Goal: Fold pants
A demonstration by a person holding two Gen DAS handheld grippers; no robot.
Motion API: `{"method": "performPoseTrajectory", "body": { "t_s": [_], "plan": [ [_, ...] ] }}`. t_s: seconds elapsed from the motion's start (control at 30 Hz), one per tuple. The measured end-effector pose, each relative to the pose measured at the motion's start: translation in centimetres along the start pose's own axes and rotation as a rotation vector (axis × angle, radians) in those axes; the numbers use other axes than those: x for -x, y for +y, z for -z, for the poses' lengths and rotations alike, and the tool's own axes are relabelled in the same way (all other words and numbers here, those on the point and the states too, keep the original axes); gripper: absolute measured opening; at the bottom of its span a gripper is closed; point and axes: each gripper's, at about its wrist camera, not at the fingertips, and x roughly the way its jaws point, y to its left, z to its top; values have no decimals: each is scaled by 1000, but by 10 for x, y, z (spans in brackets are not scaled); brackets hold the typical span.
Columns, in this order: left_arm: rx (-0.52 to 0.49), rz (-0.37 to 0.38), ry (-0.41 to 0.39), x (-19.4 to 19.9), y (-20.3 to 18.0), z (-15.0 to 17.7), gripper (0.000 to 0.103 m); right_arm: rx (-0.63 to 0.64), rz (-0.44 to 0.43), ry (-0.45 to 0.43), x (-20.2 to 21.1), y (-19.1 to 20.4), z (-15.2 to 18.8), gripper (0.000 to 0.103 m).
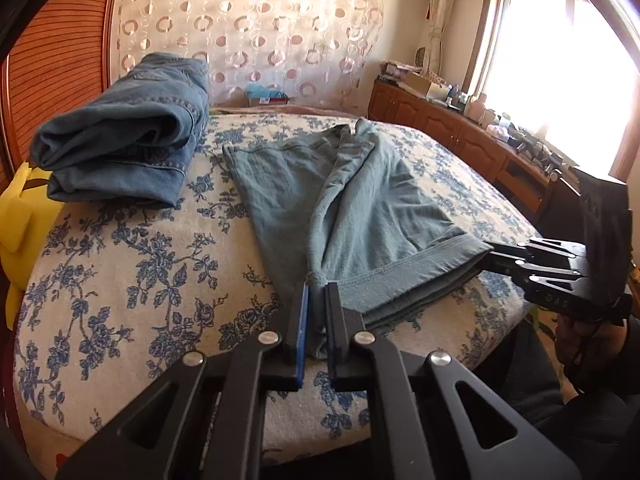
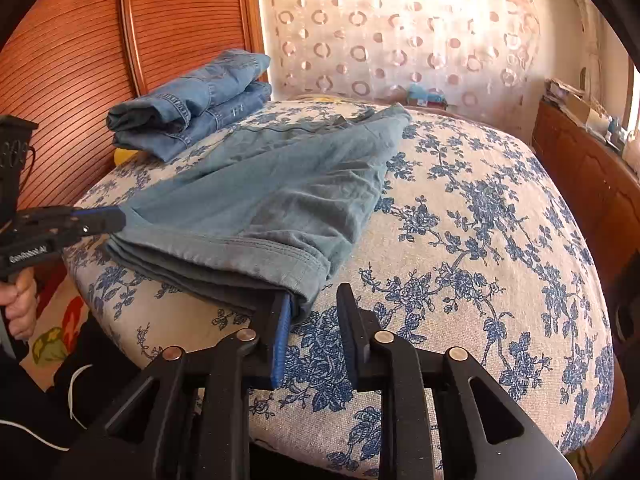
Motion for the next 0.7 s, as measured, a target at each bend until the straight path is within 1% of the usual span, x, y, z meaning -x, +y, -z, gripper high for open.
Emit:
{"method": "performPoseTrajectory", "body": {
  "t_s": [0.13, 0.23, 0.3, 0.4, 0.5, 0.53, 0.6, 0.67, 0.7],
  "plan": [
    [-5, 5, -1, 10, -4, 3, 4, -5, -8, -4, 2, -2, 2, 15],
    [-15, -22, 41, 1, -4, 10, 4, -2, -14, 3, 1, -2, 4, 14],
    [-13, -22, 61, -5, -3, 12, 4, -2, -14, 5, 1, -1, 5, 14],
    [-20, -35, 60, -6, -5, 11, 5, -8, -28, 15, 1, -3, 5, 14],
    [-19, -41, 52, -3, -6, 9, 9, -15, -39, 18, 4, -4, 6, 14],
    [-16, -40, 45, -1, -5, 9, 11, -14, -44, 16, 7, -4, 7, 17],
    [-4, -34, 26, 4, -3, 6, 16, -8, -44, 12, 14, -4, 7, 18],
    [-1, -40, 12, 9, -1, 2, 26, -11, -35, -7, 24, -6, 6, 21],
    [0, -53, 3, 11, 0, -1, 28, -12, -37, -11, 27, -7, 5, 21]
  ]
}}
